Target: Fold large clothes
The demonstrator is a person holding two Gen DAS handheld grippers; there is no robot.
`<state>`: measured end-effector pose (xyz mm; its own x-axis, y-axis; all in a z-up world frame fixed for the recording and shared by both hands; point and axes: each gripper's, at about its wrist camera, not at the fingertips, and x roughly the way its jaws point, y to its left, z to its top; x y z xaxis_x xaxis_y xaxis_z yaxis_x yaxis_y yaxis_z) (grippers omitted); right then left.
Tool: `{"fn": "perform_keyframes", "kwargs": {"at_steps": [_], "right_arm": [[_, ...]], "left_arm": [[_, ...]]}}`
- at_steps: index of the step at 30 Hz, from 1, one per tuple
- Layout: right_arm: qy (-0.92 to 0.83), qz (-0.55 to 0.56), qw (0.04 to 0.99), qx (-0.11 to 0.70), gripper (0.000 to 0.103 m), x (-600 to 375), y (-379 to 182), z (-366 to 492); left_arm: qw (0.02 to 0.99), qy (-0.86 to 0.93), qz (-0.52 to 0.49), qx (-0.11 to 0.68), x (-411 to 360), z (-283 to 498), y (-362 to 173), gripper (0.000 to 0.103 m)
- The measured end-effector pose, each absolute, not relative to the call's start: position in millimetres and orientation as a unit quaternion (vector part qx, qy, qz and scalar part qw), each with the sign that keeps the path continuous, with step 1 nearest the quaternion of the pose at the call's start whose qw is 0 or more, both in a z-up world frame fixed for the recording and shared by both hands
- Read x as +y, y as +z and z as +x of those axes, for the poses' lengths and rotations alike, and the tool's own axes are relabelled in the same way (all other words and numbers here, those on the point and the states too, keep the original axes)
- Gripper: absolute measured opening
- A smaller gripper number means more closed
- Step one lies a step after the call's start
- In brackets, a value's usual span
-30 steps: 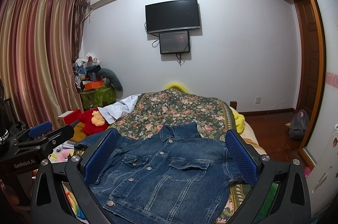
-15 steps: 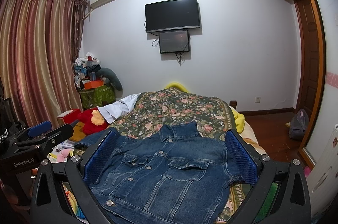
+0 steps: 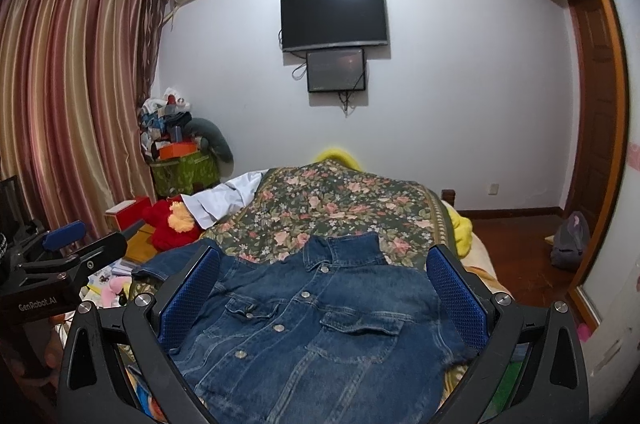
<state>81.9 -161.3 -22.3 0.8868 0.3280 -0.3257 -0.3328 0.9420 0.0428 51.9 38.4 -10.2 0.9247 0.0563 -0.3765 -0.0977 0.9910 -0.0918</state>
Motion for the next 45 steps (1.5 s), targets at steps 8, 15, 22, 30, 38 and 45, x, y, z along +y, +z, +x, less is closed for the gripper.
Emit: {"fn": "perform_keyframes", "kwargs": {"at_steps": [8,15,22,30,38,45], "right_arm": [[0.172,-0.032,0.956,0.235,0.103,-116.0,-44.4,176.6],[0.17,-0.081,0.926,0.328,0.103,-61.6,-98.5,269.1],[0.17,-0.126,0.893,0.397,0.103,-23.8,-164.1,333.7],[0.201,-0.168,0.827,0.497,0.103,12.7,-236.8,380.1],[0.229,-0.189,0.795,0.529,0.103,35.6,-267.3,384.7],[0.226,-0.244,0.775,0.537,0.103,50.1,-283.0,378.6]], "left_arm": [[0.959,0.107,-0.076,0.252,124.1,129.9,-47.6,0.103],[0.927,0.163,-0.108,0.319,209.3,187.0,-114.3,0.102],[0.872,0.198,-0.208,0.396,290.6,210.7,-187.9,0.102],[0.833,0.148,-0.338,0.412,343.6,220.5,-226.4,0.1],[0.797,0.145,-0.425,0.404,382.5,246.2,-250.8,0.072],[0.827,0.238,-0.309,0.405,385.7,258.5,-222.3,0.015]]}}
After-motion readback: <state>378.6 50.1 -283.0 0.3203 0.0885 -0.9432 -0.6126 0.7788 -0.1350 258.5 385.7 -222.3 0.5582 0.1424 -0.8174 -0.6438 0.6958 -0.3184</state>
